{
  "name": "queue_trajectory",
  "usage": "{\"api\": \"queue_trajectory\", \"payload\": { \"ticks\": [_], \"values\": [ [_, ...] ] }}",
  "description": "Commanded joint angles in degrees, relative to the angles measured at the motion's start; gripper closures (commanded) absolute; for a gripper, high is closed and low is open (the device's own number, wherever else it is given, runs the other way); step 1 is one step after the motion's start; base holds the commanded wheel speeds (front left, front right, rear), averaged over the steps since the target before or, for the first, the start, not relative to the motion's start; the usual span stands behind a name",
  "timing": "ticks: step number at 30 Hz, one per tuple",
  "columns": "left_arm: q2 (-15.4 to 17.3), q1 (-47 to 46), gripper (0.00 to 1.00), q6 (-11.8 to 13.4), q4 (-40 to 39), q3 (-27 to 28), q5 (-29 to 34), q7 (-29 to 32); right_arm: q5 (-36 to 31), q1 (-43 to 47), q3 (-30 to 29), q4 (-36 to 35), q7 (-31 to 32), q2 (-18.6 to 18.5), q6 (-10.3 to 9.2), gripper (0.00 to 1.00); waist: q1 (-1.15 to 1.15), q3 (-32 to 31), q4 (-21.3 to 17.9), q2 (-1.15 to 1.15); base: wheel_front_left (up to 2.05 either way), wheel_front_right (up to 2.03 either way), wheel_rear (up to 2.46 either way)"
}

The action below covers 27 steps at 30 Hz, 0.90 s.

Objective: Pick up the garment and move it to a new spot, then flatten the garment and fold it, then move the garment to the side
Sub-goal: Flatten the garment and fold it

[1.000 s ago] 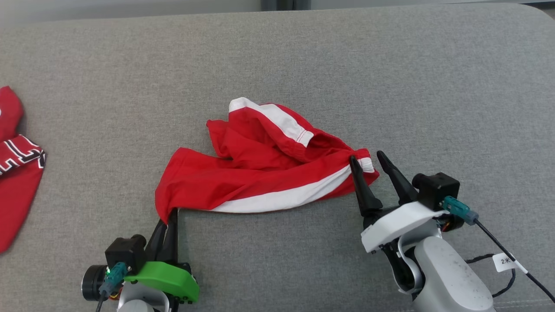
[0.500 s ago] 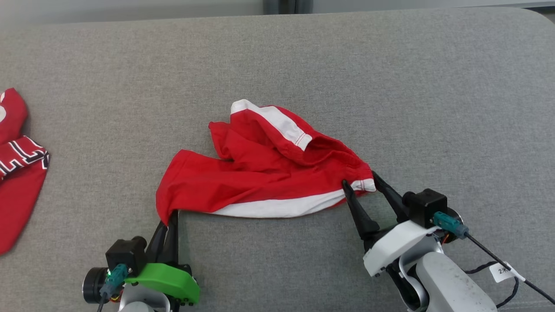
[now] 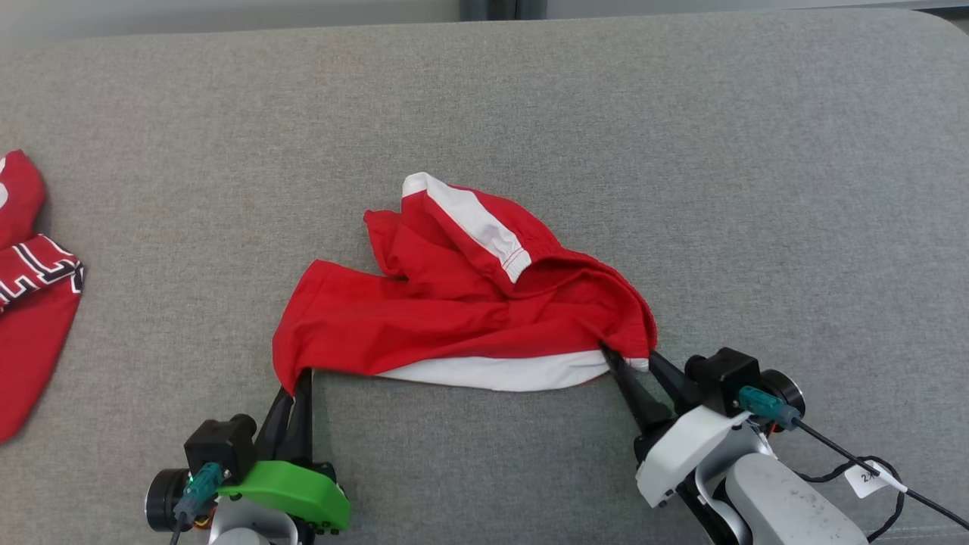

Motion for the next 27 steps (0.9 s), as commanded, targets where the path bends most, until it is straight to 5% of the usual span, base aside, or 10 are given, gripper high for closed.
{"api": "queue_trajectory", "payload": {
  "ticks": [1,17,27],
  "values": [
    [0.23,-0.42,1.0,0.21,-0.3,0.31,-0.35,0.04,0.35,-0.34,-0.38,-0.51,-0.16,-0.13,-0.08,1.0,0.0,-0.23,-0.02,0.0,0.0,0.0,0.0],
    [0.43,-4.96,1.0,-2.0,-5.89,1.62,-1.77,0.02,4.67,1.38,-6.75,-9.7,-0.15,0.37,-0.08,1.0,0.0,-10.3,-0.35,0.0,0.0,0.0,0.0],
    [10.43,-24.51,1.0,-1.88,-9.27,-4.02,-4.41,0.01,6.79,-10.36,-8.93,-16.74,-0.16,-6.95,-0.11,1.0,0.0,-10.39,1.12,0.0,0.0,0.0,0.0]
  ]
}}
